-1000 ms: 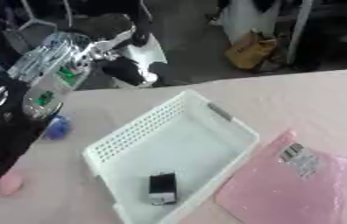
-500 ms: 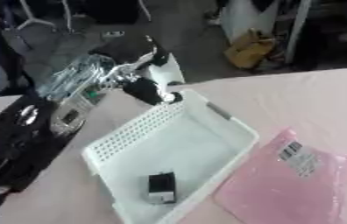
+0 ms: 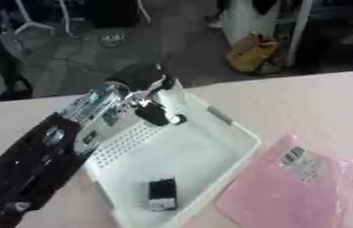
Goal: Pick up objects on the table and place them in the box.
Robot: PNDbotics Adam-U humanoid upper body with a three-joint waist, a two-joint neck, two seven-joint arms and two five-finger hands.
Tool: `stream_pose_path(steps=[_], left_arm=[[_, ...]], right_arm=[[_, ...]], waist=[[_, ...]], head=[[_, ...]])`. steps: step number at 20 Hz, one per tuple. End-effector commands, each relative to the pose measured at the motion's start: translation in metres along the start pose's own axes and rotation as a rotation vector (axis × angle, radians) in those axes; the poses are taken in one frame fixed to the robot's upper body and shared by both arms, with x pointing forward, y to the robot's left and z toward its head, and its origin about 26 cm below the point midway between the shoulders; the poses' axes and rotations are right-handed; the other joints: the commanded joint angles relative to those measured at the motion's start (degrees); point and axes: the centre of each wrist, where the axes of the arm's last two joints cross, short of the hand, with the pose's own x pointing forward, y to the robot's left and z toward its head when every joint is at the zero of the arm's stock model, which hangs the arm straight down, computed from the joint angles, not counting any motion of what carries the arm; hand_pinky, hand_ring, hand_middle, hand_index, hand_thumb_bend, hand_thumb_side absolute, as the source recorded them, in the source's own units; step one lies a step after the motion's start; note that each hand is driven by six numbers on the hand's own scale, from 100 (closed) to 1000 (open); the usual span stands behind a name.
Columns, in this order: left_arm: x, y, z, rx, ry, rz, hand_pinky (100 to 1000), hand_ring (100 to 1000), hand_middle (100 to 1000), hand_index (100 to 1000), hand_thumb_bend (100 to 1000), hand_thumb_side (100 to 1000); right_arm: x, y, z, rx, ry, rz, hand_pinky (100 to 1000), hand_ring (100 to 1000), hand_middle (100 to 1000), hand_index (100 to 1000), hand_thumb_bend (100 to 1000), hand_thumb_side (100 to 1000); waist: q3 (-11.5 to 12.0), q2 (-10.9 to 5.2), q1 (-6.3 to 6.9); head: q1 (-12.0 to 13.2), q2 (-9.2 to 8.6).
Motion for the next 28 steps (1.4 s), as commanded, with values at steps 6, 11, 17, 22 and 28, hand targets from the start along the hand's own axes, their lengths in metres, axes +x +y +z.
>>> stream_pose_path(steps=[6,11,17,22,28], left_arm=[[-0.006,-0.033,-0.013,0.025,-0.002,-0.053,100,100,100,130,611,530],[-0.006,-0.04,-0.015,0.048,-0.022,-0.059,100,100,100,134,625,547],[-0.001,-0.038,-0.013,0.026,-0.06,-0.043,100,116,111,329,858,870],[0.001,-0.032,-0.012,-0.036,-0.094,-0.022,127,483,510,713,737,989],[-0.001,-0.012,-0.007,-0.122,-0.138,0.016,814,944,922,1000,745,1000]], right_arm=[[0.005,0.002,-0.008,0.004,-0.033,-0.019,796,844,749,717,100,1000],[0.006,0.002,-0.008,0.005,-0.033,-0.02,796,844,749,717,100,1000],[0.006,0.002,-0.008,0.004,-0.033,-0.021,796,843,749,716,100,1000],[0.006,0.002,-0.008,0.006,-0.032,-0.021,795,844,749,716,100,1000],[0.006,0.001,-0.008,0.009,-0.028,-0.017,796,844,750,716,100,1000]], waist=[[-0.35,-0.59,-1.2],[-0.34,-0.6,-1.1],[-0.29,-0.62,-0.96],[-0.27,-0.72,-0.9],[-0.06,-0.85,-0.62]], head=[[0.1,-0.78],[0.08,-0.87],[0.04,-0.84],[-0.01,-0.84],[-0.21,-0.75]])
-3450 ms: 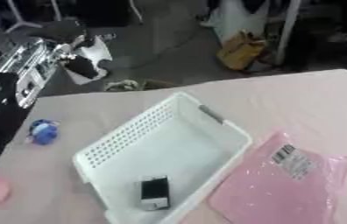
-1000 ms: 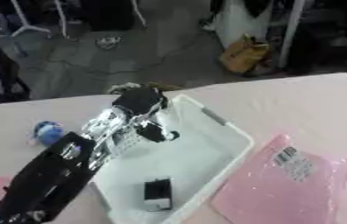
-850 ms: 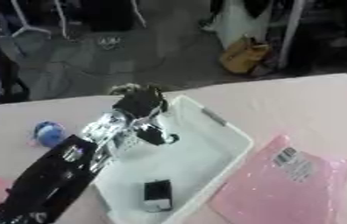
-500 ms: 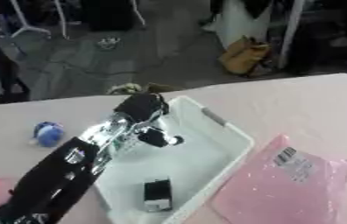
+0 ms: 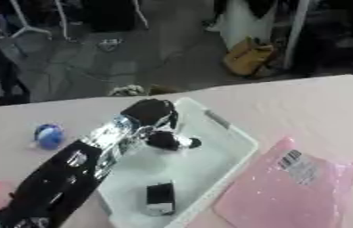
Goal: Pick up objects on the table and place them in the box.
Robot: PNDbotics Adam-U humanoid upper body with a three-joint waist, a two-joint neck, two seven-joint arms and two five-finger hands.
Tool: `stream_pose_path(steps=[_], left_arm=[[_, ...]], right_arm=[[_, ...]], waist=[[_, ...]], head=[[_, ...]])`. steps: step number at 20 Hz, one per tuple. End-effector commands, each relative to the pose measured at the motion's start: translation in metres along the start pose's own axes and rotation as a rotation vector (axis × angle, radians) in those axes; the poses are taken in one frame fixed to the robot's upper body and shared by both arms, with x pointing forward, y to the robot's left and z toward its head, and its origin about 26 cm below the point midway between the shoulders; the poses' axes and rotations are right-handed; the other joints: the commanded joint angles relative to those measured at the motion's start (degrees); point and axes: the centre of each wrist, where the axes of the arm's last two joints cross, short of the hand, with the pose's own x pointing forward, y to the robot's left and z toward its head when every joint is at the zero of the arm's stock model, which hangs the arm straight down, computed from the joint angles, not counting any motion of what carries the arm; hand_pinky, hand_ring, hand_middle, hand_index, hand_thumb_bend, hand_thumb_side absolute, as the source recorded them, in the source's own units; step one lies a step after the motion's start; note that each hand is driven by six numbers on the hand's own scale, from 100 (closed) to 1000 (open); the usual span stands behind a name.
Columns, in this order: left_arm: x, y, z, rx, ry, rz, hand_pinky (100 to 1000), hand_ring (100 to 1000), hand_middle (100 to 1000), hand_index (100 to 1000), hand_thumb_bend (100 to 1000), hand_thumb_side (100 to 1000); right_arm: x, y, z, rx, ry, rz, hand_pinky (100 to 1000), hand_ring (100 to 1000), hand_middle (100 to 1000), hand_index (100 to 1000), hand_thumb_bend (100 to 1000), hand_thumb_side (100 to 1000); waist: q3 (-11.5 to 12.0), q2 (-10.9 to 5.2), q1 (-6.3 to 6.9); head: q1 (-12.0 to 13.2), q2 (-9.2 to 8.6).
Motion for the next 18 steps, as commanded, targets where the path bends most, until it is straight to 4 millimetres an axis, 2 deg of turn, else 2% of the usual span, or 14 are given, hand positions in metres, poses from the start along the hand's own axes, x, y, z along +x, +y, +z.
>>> stream_pose_path(steps=[1,2,3,8,13,17,18], left_arm=[[-0.005,0.026,0.007,-0.007,-0.013,-0.009,946,1000,1000,1000,747,1000],[-0.004,0.029,0.008,-0.02,-0.019,-0.007,946,1000,1000,1000,747,1000],[-0.004,0.031,0.009,-0.03,-0.022,-0.006,1000,1000,1000,1000,752,1000],[-0.001,0.038,0.011,-0.118,-0.041,0.01,1000,1000,1000,1000,793,1000],[-0.001,0.051,0.018,-0.087,-0.042,0.02,1000,1000,1000,1000,812,1000],[-0.004,0.079,0.036,0.044,-0.039,0.026,1000,1000,1000,1000,795,1000],[-0.005,0.091,0.044,0.11,-0.04,0.033,1000,1000,1000,1000,712,1000]], right_arm=[[0.006,0.0,-0.008,0.015,-0.03,-0.006,796,844,750,716,100,1000],[0.006,0.0,-0.008,0.016,-0.03,-0.007,796,844,750,716,100,1000],[0.006,0.0,-0.008,0.016,-0.029,-0.007,796,844,750,716,100,1000],[0.006,0.0,-0.008,0.018,-0.031,-0.006,796,844,750,715,100,1000],[0.006,-0.001,-0.009,0.02,-0.035,-0.004,796,845,750,716,100,1000],[0.006,-0.003,-0.01,0.024,-0.04,0.002,796,844,751,718,100,1000],[0.006,-0.003,-0.01,0.025,-0.04,0.004,796,844,751,720,100,1000]], waist=[[0.17,-0.88,-0.59],[0.2,-0.9,-0.56],[0.21,-0.91,-0.55],[0.16,-1.02,-0.52],[0.07,-1.22,-0.5],[0.3,-1.47,-0.36],[0.48,-1.56,-0.33]], head=[[-0.09,-0.31],[-0.07,-0.32],[-0.06,-0.32],[-0.06,-0.1],[0.03,0.31],[0.43,1.02],[0.43,1.19]])
